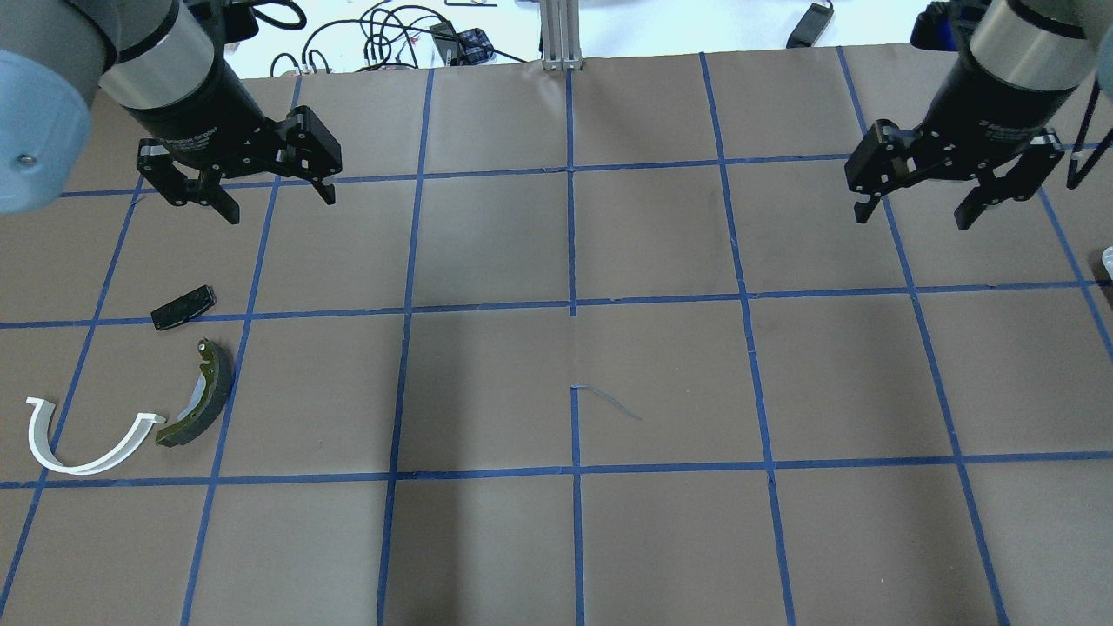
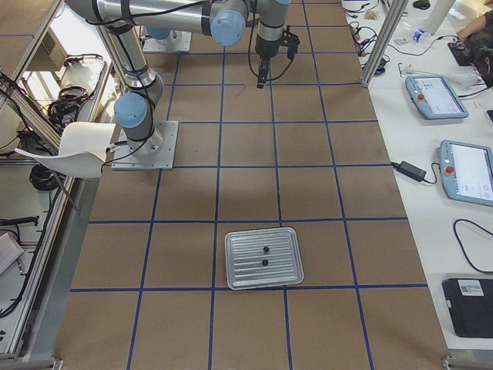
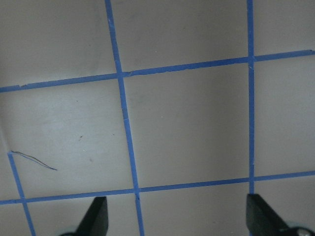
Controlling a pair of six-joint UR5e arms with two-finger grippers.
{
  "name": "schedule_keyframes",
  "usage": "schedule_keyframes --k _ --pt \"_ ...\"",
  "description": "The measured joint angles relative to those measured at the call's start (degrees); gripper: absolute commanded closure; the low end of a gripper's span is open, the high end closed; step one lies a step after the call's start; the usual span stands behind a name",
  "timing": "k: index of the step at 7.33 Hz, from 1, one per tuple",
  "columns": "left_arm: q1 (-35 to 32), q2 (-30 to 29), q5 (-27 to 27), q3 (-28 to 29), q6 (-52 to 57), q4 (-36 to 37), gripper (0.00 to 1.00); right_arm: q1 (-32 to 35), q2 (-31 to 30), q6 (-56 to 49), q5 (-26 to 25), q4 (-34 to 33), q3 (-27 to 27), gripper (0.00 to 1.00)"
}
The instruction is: Place bearing gear from tray to pile
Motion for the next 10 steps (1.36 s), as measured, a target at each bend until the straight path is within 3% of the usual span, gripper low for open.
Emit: schedule_keyframes --k 4,8,10 --pt "0.0 0.0 0.0 0.0 0.0 0.0 0.0 -9.8 1.5 -14.3 0.1 -0.9 2.1 0.0" --pt "0.0 0.0 0.0 0.0 0.0 -0.1 0.0 -13.7 6.6 -20.0 -0.7 -8.9 2.2 0.0" --pt "0.0 0.0 0.0 0.0 0.0 -0.1 0.0 -19.6 10.3 -29.2 -0.7 -14.9 2.1 0.0"
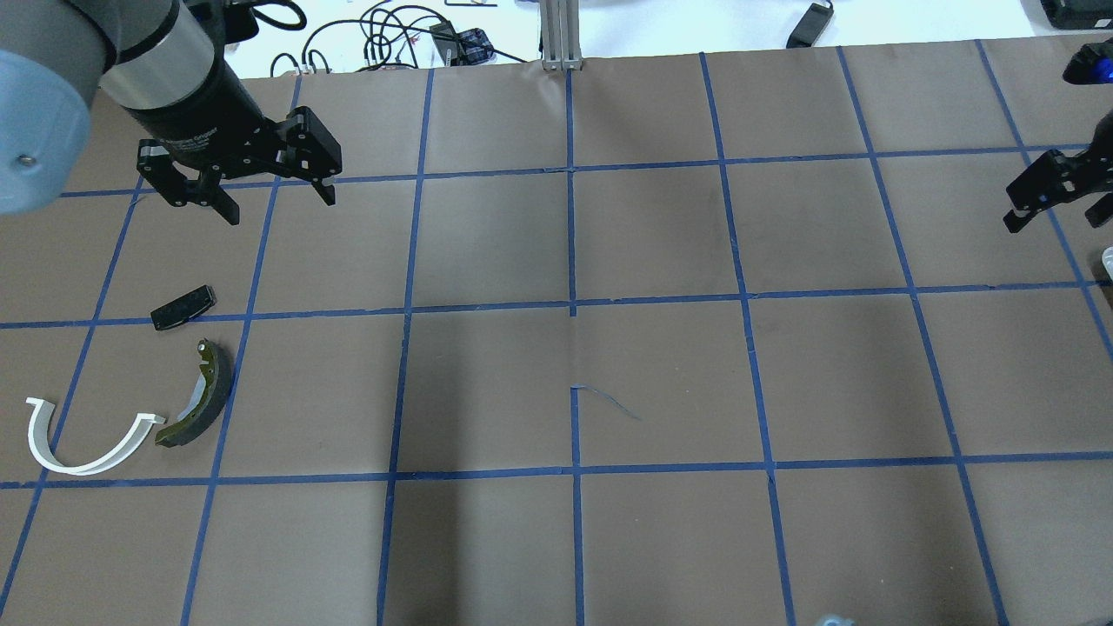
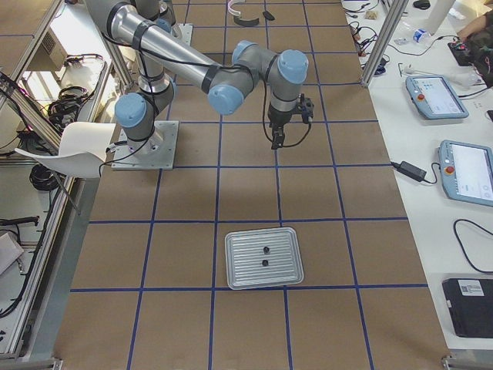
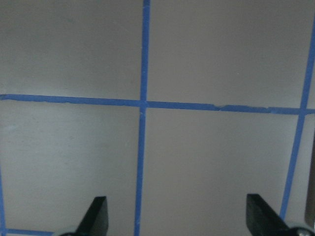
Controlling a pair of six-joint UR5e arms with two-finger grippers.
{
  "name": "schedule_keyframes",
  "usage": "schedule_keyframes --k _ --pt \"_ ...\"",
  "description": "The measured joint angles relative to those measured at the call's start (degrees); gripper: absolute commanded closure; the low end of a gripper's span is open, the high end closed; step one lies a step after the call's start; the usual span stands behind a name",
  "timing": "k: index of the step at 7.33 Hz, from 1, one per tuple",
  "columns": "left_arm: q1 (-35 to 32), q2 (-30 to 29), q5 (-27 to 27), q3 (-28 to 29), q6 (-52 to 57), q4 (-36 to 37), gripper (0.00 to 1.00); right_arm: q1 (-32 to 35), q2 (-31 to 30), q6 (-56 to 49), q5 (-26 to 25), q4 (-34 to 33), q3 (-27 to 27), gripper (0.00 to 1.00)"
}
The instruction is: Place bearing gear from tray to pile
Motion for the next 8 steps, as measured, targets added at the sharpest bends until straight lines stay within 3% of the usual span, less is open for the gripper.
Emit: schedule_keyframes --k 3,8 --pt "0.0 0.0 0.0 0.0 0.0 0.0 0.0 -8.8 4.9 -14.8 -1.7 -3.6 -1.3 0.0" --pt "0.0 0.0 0.0 0.0 0.0 0.0 0.0 -12.2 10.3 -28.4 -6.2 -9.3 -2.8 0.0"
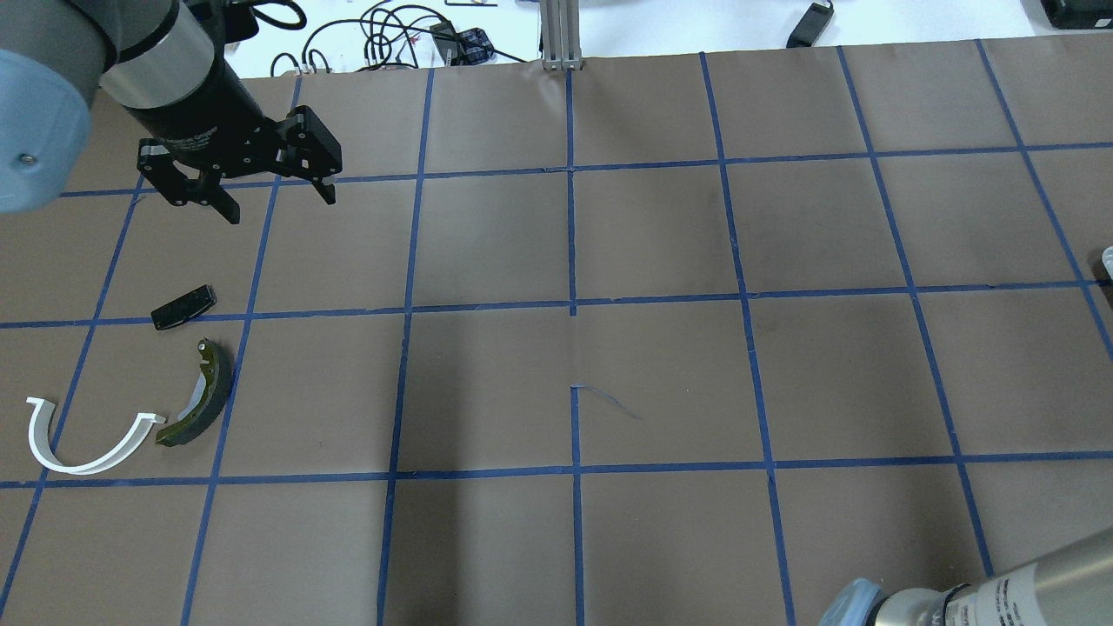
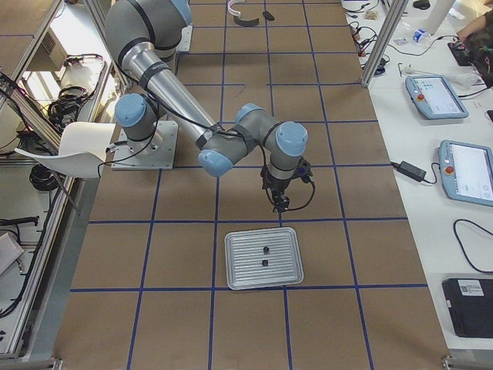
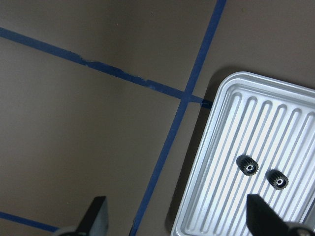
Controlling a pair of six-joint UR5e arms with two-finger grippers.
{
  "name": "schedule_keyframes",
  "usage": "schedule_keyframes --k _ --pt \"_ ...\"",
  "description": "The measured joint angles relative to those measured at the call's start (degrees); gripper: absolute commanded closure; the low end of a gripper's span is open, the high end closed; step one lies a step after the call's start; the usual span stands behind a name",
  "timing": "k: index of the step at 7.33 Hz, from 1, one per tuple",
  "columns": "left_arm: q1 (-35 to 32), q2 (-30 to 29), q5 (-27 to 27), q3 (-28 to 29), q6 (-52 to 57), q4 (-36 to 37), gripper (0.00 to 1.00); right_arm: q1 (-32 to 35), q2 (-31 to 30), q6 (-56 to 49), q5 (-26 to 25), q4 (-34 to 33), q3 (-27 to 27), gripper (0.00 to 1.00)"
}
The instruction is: Place bearing gear from tray to pile
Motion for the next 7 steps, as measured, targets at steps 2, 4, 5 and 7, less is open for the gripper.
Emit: schedule_keyframes --k 2,4,5,7 --pt "0.0 0.0 0.0 0.0 0.0 0.0 0.0 -2.3 3.1 -5.7 0.0 -3.8 0.0 0.0" --pt "0.0 0.0 0.0 0.0 0.0 0.0 0.0 -4.3 6.6 -11.1 0.1 -7.8 -0.1 0.0" --pt "0.0 0.0 -0.1 0.0 0.0 0.0 0.0 -5.3 8.5 -13.3 0.2 -9.6 -0.3 0.01" --pt "0.0 0.0 0.0 0.0 0.0 0.0 0.0 -6.2 10.3 -17.8 0.6 -12.6 -0.4 0.15"
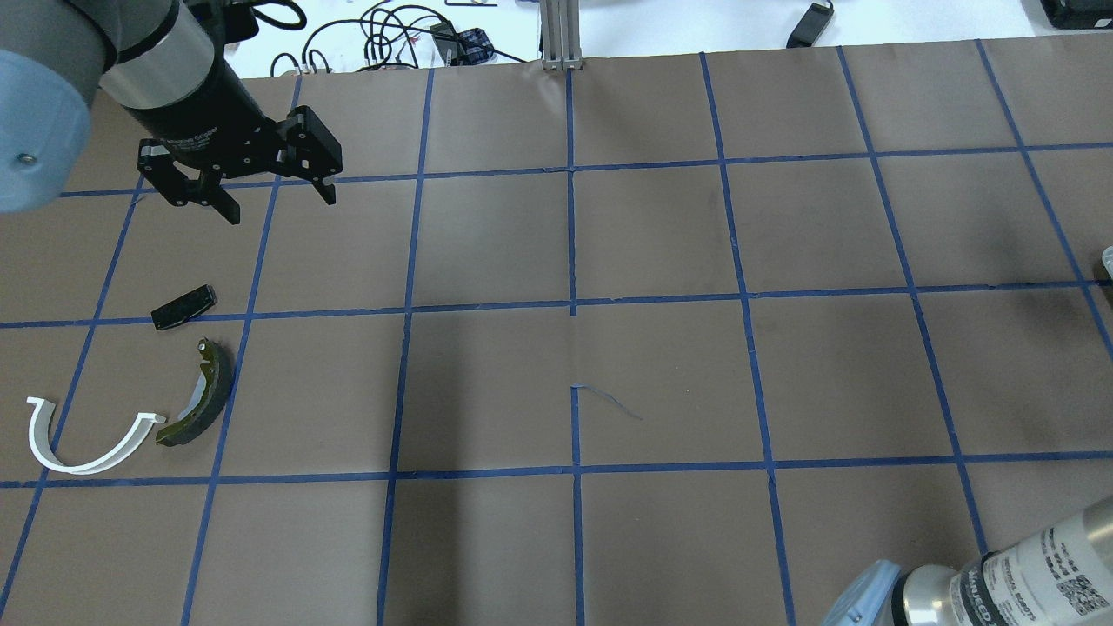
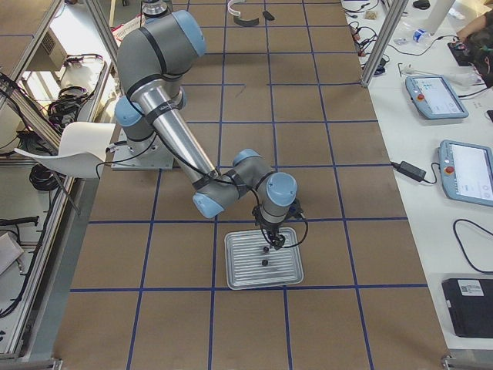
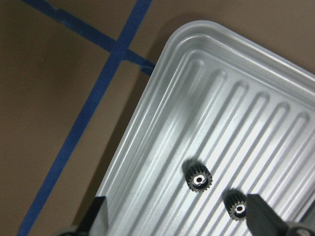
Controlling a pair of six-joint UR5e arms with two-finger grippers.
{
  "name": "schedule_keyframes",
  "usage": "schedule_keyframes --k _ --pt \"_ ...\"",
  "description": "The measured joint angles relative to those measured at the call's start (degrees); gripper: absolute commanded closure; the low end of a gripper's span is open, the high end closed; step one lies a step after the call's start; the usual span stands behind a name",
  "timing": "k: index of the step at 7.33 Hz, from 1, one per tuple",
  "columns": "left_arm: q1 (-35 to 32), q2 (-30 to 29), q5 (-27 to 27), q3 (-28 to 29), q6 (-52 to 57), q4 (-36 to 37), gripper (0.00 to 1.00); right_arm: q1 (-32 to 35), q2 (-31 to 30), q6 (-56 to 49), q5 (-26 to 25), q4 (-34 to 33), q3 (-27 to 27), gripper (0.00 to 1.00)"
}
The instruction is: Place bearing gear from tray to pile
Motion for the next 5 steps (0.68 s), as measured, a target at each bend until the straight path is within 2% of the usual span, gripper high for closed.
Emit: schedule_keyframes --k 3,5 --pt "0.0 0.0 0.0 0.0 0.0 0.0 0.0 -0.1 1.1 -10.3 1.0 -3.1 -0.8 0.15" --pt "0.0 0.0 0.0 0.0 0.0 0.0 0.0 -0.1 4.6 -14.0 1.4 -3.4 -4.4 0.18"
